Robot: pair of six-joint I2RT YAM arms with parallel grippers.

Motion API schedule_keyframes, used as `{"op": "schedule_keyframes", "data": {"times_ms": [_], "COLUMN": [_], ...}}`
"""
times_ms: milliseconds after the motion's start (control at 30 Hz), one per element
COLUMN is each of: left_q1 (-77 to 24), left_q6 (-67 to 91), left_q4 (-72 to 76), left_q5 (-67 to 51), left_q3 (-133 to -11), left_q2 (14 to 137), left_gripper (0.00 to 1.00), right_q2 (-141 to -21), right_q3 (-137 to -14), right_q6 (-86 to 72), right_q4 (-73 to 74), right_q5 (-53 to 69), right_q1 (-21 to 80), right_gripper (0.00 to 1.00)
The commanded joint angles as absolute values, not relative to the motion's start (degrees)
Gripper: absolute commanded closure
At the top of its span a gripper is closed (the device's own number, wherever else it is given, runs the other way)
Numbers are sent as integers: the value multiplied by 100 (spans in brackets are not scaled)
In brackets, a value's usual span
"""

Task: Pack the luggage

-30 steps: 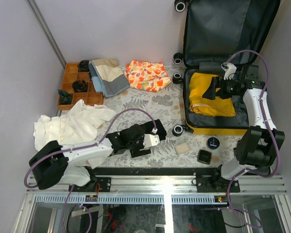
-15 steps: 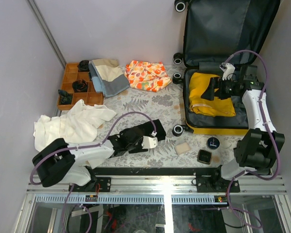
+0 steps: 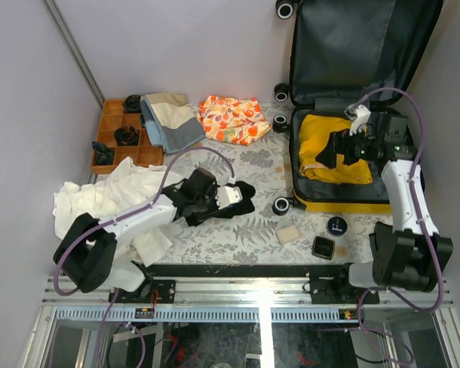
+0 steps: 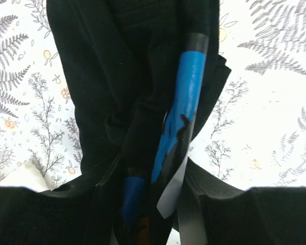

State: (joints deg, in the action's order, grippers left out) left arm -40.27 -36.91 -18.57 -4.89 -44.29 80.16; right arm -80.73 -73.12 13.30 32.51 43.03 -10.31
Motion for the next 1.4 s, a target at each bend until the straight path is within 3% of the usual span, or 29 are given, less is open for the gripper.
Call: {"op": "schedule_keyframes", "data": {"times_ms": [0,100,300,633,767,1033,1200,1267,1367], "left_q1": [-3696,-3468,-2995,-2892,-2887,-2905,-2958,-2977,-2975], "left_q6": [-3730,-3827,-3626,-2748,-2970,-4336,-5371,-5471,-5359], "left_q4": [-3252,-4046,-5277,-5498,-5117,-2272,-1326,-1451,-1972], "left_q5": [-1999,-2552,-3341,-4134,-3534,-1438,-1240,-1302,-1492], "left_q3": [-5188,-5846,-7158,-7598,-7193,-5201,-4152,-4024,-4051], "left_q2": [8171,8415,8840,8951,8739,7575,7208,7199,7251], "left_gripper": [100,100,100,100,100,100,64,40,24], "right_q2": [-7101,-6442,-5779,-5904,-6102,-6155,-6148,-6131,-6134], "right_q3": [-6496,-5758,-5328,-5110,-5073,-5032,-5036,-5058,-5124], "right_q6": [1806,2227,3169,3492,3390,3219,3250,3260,3227], "right_q4": [2084,1415,1458,1054,895,988,1217,1289,1408], "right_q5": [4688,4862,4745,3725,3513,3188,3063,2970,2817], "right_q1": [-492,20,1381,3445,3664,3665,3665,3665,3665], "right_gripper": [0,1,0,0,1,0,1,1,1]}}
